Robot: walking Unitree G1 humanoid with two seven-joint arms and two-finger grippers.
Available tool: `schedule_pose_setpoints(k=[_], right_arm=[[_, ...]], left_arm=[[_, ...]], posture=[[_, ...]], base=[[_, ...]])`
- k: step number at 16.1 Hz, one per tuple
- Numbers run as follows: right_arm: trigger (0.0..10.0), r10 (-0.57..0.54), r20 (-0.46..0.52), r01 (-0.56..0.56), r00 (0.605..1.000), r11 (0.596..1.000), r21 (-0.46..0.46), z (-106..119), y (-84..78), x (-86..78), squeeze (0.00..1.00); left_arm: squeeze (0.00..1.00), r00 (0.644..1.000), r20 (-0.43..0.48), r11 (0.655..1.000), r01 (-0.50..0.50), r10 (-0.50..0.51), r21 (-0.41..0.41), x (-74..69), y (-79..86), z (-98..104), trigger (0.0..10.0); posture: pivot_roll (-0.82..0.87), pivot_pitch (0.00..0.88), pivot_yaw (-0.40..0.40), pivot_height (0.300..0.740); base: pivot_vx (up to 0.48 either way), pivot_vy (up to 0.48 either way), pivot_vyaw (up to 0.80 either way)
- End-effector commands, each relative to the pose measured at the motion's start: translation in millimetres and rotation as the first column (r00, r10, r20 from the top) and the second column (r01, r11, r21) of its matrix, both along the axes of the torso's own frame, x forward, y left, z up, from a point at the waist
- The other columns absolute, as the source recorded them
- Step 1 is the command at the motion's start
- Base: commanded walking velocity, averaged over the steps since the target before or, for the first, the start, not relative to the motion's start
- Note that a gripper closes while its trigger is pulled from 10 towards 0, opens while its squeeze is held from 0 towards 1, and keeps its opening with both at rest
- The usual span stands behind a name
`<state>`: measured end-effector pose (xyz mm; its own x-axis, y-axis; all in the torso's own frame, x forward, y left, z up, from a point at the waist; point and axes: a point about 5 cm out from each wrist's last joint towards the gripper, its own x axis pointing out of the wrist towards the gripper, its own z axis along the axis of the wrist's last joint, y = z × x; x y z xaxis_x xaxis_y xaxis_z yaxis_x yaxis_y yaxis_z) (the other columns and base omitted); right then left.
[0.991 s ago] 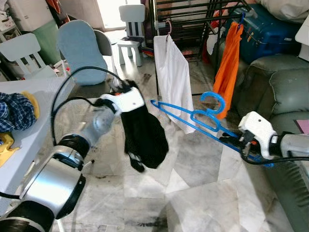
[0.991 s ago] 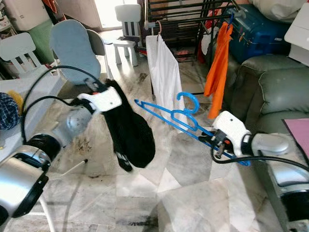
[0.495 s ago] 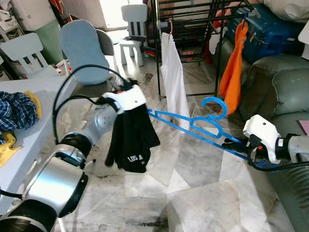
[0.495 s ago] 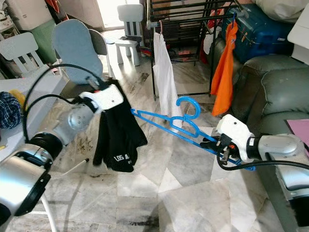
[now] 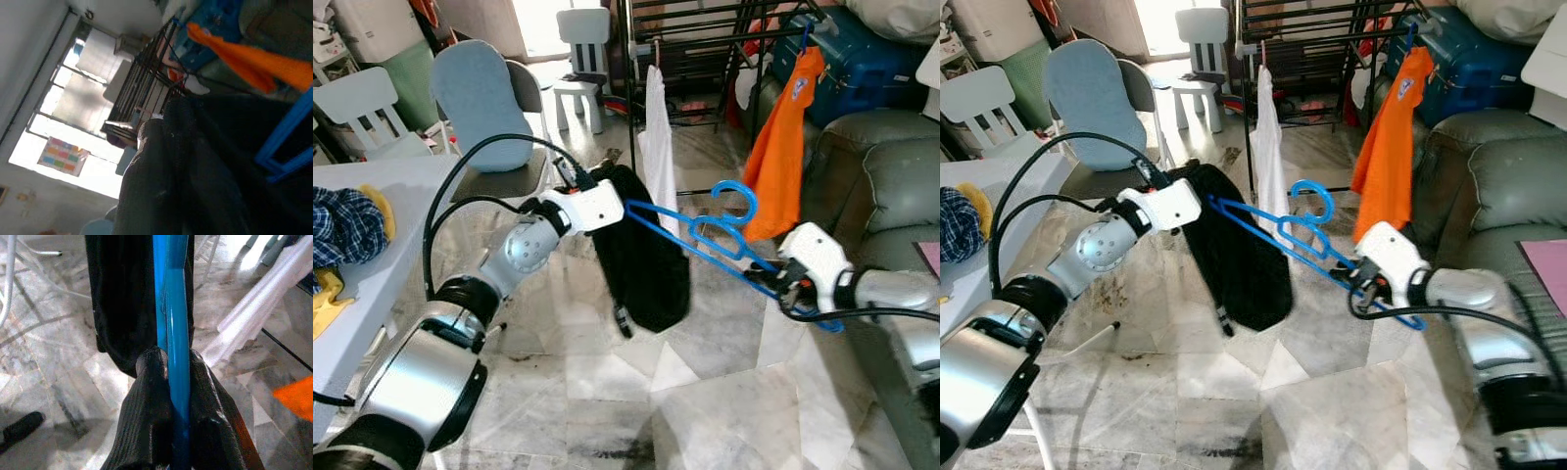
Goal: Hang hanger
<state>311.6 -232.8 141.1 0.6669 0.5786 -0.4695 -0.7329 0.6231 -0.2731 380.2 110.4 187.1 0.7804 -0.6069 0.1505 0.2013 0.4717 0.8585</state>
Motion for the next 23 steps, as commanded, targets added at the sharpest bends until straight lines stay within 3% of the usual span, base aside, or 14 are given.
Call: schedule_pose_setpoints(k=[1,5,8,12,13,15,18,20,22,23], right_arm=[[10.0,-0.017,0.003,0.017,1.0,1.0,-0.003,-2,2.3,2.2,0.0],[10.0,-0.092,-0.151,0.092,0.984,0.996,-0.011,-42,-11.1,-11.3,0.0],[10.0,-0.142,-0.208,0.141,0.968,0.99,-0.018,-54,-20.1,-16.2,0.0],[10.0,-0.28,-0.218,0.293,0.935,0.955,0.033,-61,-23.8,-5.0,0.0],[10.0,-0.287,-0.22,0.316,0.932,0.942,0.111,-57,-14.4,4.1,0.0],[10.0,-0.304,-0.227,0.344,0.925,0.924,0.165,-53,-5.3,12.0,0.0],[10.0,-0.42,-0.267,0.49,0.867,0.816,0.308,-46,10.8,32.2,0.0],[10.0,-0.468,-0.265,0.538,0.843,0.749,0.387,-33,19.3,44.6,0.0],[10.0,-0.578,-0.285,0.637,0.765,0.615,0.465,-19,13.6,55.9,0.0],[10.0,-0.661,-0.327,0.709,0.675,0.46,0.534,-10,0.8,61.8,0.0]], left_arm=[[0.0,0.998,0.069,0.998,0.011,-0.007,-0.064,-1.0,5.3,16,10.0],[0.0,0.99,0.139,0.982,0.033,-0.007,-0.188,-7.7,6.9,29,10.0],[0.0,0.989,0.144,0.976,0.05,-0.019,-0.211,-11.7,6.0,29,10.0],[0.0,0.983,0.15,0.956,0.146,-0.11,-0.254,-24.4,-9.8,31,10.0],[0.0,0.975,0.135,0.946,0.205,-0.175,-0.253,-33.1,-23.3,24,10.0],[0.0,0.964,0.1,0.93,0.266,-0.248,-0.255,-41.9,-37.2,16,10.0],[0.0,0.915,0.036,0.879,0.396,-0.401,-0.266,-62.7,-66.3,6,10.0],[0.0,0.922,0.009,0.9,0.381,-0.388,-0.212,-63.6,-66.0,-4,10.0],[0.0,0.932,-0.026,0.909,0.346,-0.361,-0.234,-62.2,-57.2,-8,10.0],[0.0,0.933,-0.059,0.907,0.327,-0.354,-0.266,-62.8,-53.0,-11,10.0]], posture=[[-0.17,0.0,0.127,0.74],[-0.17,0.0,0.123,0.74],[-0.17,0.0,0.119,0.74],[-0.16,0.0,0.114,0.74],[-0.16,0.0,0.112,0.74],[-0.16,0.0,0.111,0.74],[-0.16,0.0,0.108,0.74],[-0.16,0.0,0.107,0.74],[-0.16,0.0,0.102,0.74],[-0.16,0.0,0.098,0.74]], base=[[0.0,0.0,0.0],[0.0,0.0,0.0],[0.0,0.0,0.0],[0.0,0.0,0.0],[0.0,0.0,0.0],[0.0,0.0,0.0],[0.0,0.0,0.0],[0.0,0.0,0.0],[0.0,0.0,0.0],[0.0,0.0,0.0]])
